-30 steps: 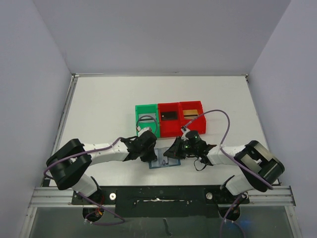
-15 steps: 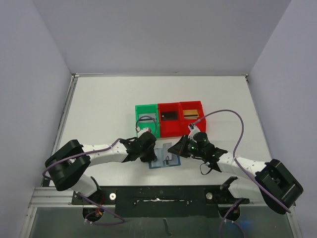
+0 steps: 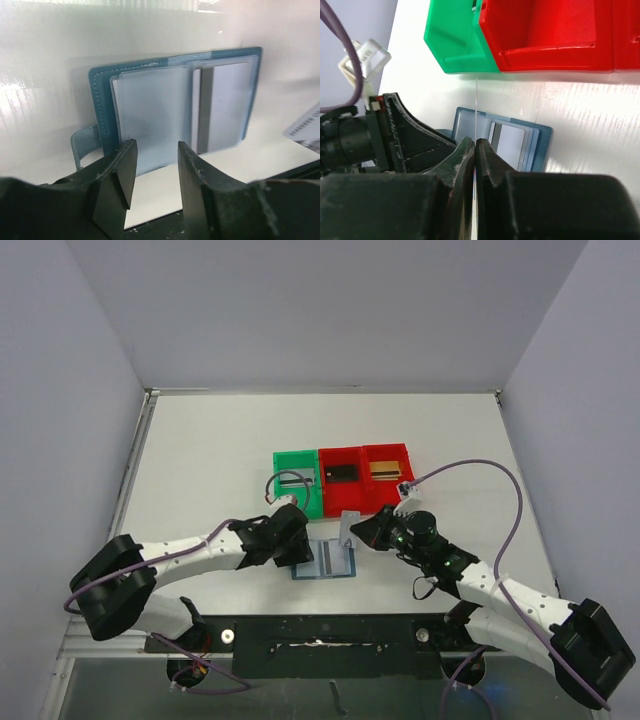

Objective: Take the credit cards out of the card holder

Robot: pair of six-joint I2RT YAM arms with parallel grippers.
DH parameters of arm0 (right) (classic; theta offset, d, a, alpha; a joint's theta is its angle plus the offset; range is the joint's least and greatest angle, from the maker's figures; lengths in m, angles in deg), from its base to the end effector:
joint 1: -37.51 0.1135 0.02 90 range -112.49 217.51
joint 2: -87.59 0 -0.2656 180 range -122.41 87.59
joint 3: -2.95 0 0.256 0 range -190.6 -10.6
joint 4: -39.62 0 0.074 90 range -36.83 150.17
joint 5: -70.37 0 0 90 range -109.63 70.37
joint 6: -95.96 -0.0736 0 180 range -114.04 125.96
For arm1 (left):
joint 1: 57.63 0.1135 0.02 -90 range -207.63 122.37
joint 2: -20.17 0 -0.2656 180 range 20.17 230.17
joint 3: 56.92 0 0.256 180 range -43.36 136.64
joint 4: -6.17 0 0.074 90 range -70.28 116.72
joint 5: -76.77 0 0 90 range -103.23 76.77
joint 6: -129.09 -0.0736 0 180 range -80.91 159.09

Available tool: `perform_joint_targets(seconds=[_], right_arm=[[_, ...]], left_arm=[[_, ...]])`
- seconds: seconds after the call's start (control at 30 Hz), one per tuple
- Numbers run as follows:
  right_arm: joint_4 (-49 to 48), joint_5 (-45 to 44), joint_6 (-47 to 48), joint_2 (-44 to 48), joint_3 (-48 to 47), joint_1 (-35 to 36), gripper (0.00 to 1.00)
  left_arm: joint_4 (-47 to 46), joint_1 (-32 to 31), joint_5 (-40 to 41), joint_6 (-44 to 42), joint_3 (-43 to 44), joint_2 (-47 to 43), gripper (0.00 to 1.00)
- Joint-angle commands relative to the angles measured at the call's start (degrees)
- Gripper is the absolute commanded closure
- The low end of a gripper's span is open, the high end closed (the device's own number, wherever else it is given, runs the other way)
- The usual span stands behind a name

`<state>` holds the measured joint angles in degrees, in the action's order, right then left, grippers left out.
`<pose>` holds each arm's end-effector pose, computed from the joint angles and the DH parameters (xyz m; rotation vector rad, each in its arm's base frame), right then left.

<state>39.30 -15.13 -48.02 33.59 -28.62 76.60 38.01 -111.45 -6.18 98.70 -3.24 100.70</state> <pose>0.1803 0.1540 0.1752 0.2208 2.1260 1.1016 0.1732 -0.2216 0.1342 -0.1823 2.6847 -0.5393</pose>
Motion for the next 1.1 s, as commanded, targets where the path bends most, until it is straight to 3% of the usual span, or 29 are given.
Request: perform_joint_targets(seconds=[0.0,0.17,0.33,0.53,0.7,0.93,1.07], right_arm=[[-3.0,-4.9,4.8,3.4,0.8,1.4,1.0],[-2.8,-6.4,4.9,4.9,1.6,1.6,1.0],[-3.0,-5.8,4.5,4.4,1.7,1.8,1.0],[-2.9,-6.0,4.2,3.9,1.6,2.1,1.0],[-3.2,-5.8,4.7,3.7,1.4,2.2,1.0],[-3.3,-4.3,11.6,3.5,-1.2,2.8,1.0],[-3.3,-4.0,16.9,3.0,-3.4,3.8,1.0]], left_arm=[[-1.4,1.0,-0.5,-1.4,2.7,-5.8,0.59],[-11.0,3.5,-9.0,-1.7,0.6,-7.1,0.55],[-16.9,4.8,-13.3,-0.7,-0.4,-1.8,0.55],[-13.7,5.0,-12.5,-0.2,-1.3,2.9,0.63],[-6.8,5.0,-7.0,0.5,-2.2,2.0,0.69],[-5.4,5.0,-5.2,0.3,-4.1,-4.6,0.68],[-4.7,5.1,-3.9,-0.2,-2.8,-8.8,0.61]])
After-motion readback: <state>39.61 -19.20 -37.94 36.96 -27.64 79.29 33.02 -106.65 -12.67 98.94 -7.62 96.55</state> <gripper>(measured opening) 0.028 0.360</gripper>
